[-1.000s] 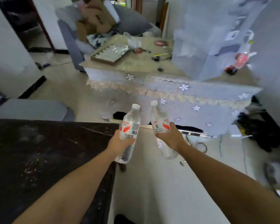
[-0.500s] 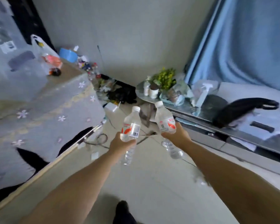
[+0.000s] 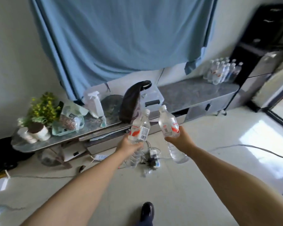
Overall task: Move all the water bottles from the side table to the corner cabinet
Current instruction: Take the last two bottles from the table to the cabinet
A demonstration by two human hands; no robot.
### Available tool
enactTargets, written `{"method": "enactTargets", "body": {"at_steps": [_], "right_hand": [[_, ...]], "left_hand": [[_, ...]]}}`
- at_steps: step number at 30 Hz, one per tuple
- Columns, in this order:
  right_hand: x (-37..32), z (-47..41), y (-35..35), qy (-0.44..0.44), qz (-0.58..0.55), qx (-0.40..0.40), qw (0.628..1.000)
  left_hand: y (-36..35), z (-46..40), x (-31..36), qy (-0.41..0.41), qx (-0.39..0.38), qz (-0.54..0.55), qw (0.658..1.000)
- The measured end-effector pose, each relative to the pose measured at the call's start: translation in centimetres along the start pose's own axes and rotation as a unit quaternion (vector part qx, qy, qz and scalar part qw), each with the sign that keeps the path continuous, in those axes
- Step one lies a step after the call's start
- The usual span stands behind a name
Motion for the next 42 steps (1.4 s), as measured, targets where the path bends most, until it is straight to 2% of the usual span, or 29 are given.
{"method": "enactTargets", "body": {"at_steps": [6,12,17,20,25,36,42], "right_hand": [[1.7,-4.1,7.4,-0.058,-0.032,0.086,0.994],[3.8,-4.9,15.2,-0.093,-0.051,0.183,0.977],[5.7,-6.0,20.1,-0.134,-0.042,0.246,0.959],[6.7,-7.9,22.7,-0.140,-0.056,0.253,0.956],[9.2,-12.4,28.0,-0.138,-0.073,0.235,0.959],[15.6,-24.8,47.0,-0.129,-0.063,0.192,0.971],[18.4,-31.2,55.3,-0.131,-0.077,0.193,0.969]], "left_hand": [[-7.2,-9.6,7.5,-0.049,-0.101,-0.017,0.993],[-14.6,-13.6,13.7,-0.097,-0.210,0.005,0.973],[-19.9,-15.5,16.8,-0.105,-0.238,-0.048,0.964],[-23.3,-17.1,18.9,-0.110,-0.259,-0.049,0.958],[-29.5,-20.6,22.7,-0.103,-0.244,-0.043,0.963],[-47.7,-27.2,34.0,-0.053,-0.205,-0.004,0.977],[-57.0,-31.7,39.7,-0.046,-0.230,0.007,0.972]]}}
Point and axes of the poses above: each hand's wrist, its own z-axis away from the middle knuckle, its own y-axis out of the back of the hand, x = y × z, the point moved 5 cm from there along -z, towards the middle knuckle, and after that the axes turned 4 degrees about -y, right-handed, at the moved point
